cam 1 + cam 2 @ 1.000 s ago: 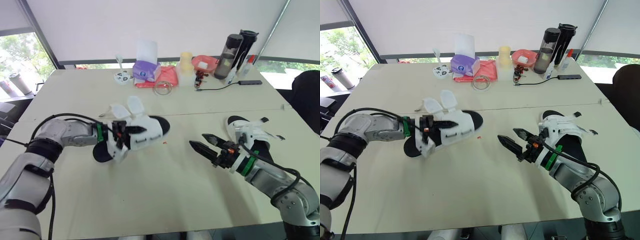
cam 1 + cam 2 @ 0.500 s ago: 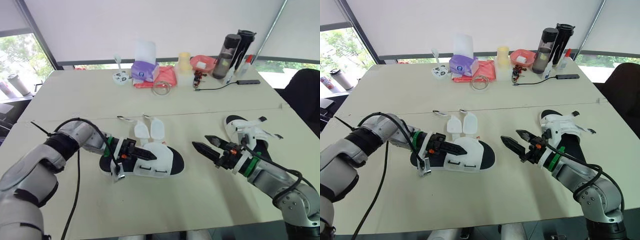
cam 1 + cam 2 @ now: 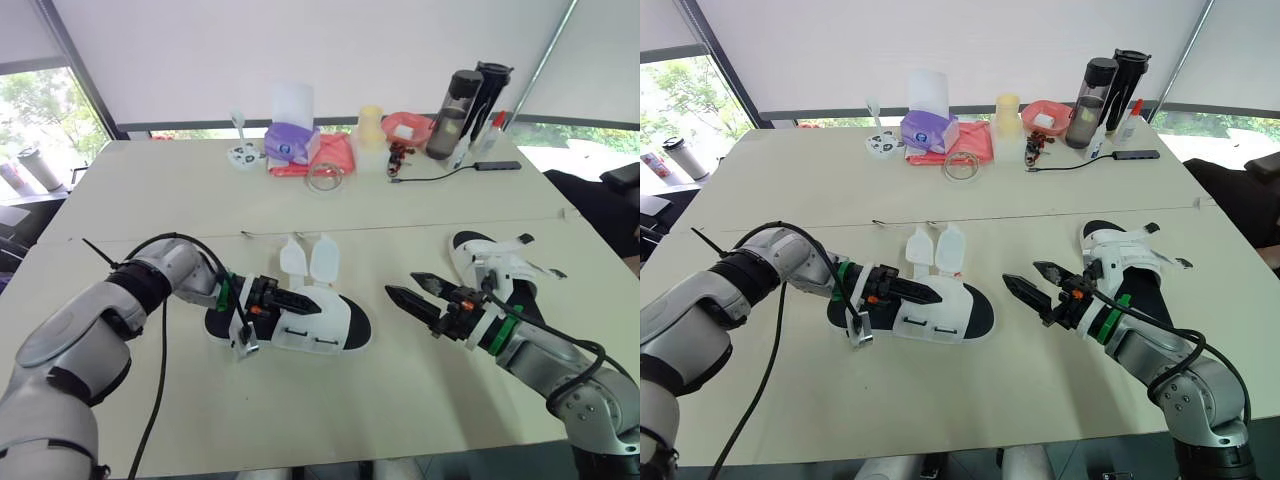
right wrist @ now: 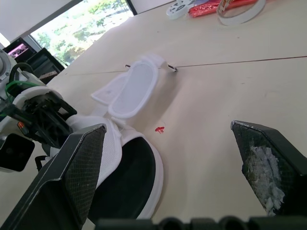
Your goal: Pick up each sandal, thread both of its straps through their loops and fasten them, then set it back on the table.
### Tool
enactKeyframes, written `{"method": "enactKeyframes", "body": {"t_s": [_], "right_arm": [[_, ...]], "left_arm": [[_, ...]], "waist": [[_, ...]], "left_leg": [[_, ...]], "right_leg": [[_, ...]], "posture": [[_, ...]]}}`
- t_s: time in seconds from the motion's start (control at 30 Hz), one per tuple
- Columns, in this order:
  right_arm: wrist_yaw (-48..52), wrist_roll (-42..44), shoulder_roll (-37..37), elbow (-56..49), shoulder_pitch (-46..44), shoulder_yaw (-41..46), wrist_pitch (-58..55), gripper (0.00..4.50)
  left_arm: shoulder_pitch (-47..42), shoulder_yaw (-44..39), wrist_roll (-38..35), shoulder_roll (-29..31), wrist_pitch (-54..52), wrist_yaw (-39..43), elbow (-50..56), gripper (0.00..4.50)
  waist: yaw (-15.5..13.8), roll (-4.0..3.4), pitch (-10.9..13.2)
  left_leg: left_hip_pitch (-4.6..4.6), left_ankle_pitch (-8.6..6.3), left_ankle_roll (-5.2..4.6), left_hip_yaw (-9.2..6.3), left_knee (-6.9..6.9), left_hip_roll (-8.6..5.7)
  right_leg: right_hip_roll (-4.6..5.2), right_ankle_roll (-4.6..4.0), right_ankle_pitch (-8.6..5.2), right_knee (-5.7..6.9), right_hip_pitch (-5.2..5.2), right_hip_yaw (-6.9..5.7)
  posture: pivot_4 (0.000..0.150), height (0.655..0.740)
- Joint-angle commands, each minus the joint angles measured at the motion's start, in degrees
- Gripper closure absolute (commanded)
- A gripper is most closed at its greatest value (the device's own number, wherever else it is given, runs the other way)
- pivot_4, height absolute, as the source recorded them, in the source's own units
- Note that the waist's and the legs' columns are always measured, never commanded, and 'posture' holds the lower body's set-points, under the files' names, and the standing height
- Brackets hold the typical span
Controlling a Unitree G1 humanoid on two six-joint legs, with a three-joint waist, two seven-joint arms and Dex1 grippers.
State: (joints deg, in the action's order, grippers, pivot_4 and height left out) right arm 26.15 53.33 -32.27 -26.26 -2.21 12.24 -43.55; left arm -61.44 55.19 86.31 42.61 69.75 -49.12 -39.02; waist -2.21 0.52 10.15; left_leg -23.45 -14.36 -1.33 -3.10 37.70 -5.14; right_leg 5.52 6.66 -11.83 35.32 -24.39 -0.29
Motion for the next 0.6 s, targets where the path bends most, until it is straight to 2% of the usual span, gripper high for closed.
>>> {"method": "enactKeyframes", "body": {"t_s": [0.03, 0.1, 0.23, 0.4, 0.5, 0.57, 0.6], "right_arm": [[1.9, 0.6, -1.7, -0.6, -1.2, 0.7, -0.8, 0.00], [2.8, 0.6, -2.3, 0.0, -1.8, 0.4, -1.4, 0.00], [4.8, -0.5, -3.5, 1.4, -2.7, -0.2, -2.0, 0.00], [6.0, -0.7, -3.8, 2.4, -3.3, 0.1, -2.5, 0.00], [5.9, 0.3, -3.6, 3.2, -3.9, 0.8, -3.4, 0.00], [5.9, 1.3, -3.5, 4.1, -4.7, 1.4, -4.6, 0.00], [5.9, 1.9, -3.5, 4.6, -5.4, 1.8, -5.2, 0.00]], "left_arm": [[0.7, -1.0, -3.9, 0.7, 1.3, 2.6, -0.9, 0.67], [1.1, -1.3, -4.9, 1.6, 1.3, 3.1, -0.4, 0.03], [3.4, -3.8, -9.5, 4.8, 2.1, 6.4, -0.5, 0.03], [9.7, -9.4, -17.4, 12.0, 4.9, 9.9, 1.3, 0.03], [13.1, -13.3, -27.3, 14.3, 6.6, 17.4, -0.5, 0.03], [14.3, -12.9, -41.8, 14.3, 7.1, 27.8, -4.1, 0.03], [16.0, -11.1, -54.4, 14.7, 4.4, 37.0, -3.8, 0.03]], "waist": [[0.0, 0.01, 0.0], [0.0, 0.01, 0.0], [0.3, 0.03, 0.0], [1.5, 0.02, 0.0], [1.5, 0.02, 0.0], [1.3, 0.02, 0.0], [1.3, 0.02, 0.0]], "left_leg": [[0.00, 0.00, 0.00, 0.00, 0.01, 0.00], [0.00, -0.01, -0.01, -0.01, 0.08, 0.00], [0.00, -0.01, -0.01, 0.00, 0.20, 0.04], [0.01, -0.02, 0.00, -0.03, 0.20, 0.09], [0.01, -0.02, 0.00, -0.02, 0.20, 0.06], [0.01, -0.02, 0.00, -0.03, 0.22, 0.06], [0.01, -0.02, 0.00, -0.03, 0.26, 0.04]], "right_leg": [[0.00, 0.00, 0.00, 0.00, 0.01, 0.00], [0.01, 0.00, 0.00, 0.01, 0.04, 0.00], [-0.01, 0.00, 0.00, 0.05, 0.06, 0.00], [0.02, -0.02, 0.00, 0.16, 0.00, 0.01], [0.04, -0.02, 0.01, 0.20, -0.02, 0.02], [0.05, -0.02, 0.01, 0.19, 0.00, 0.01], [0.06, -0.03, 0.01, 0.19, 0.03, -0.01]], "posture": [[0.150, 0.7400], [0.150, 0.7400], [0.150, 0.7400], [0.150, 0.7400], [0.150, 0.7400], [0.150, 0.7400], [0.150, 0.7400]]}}
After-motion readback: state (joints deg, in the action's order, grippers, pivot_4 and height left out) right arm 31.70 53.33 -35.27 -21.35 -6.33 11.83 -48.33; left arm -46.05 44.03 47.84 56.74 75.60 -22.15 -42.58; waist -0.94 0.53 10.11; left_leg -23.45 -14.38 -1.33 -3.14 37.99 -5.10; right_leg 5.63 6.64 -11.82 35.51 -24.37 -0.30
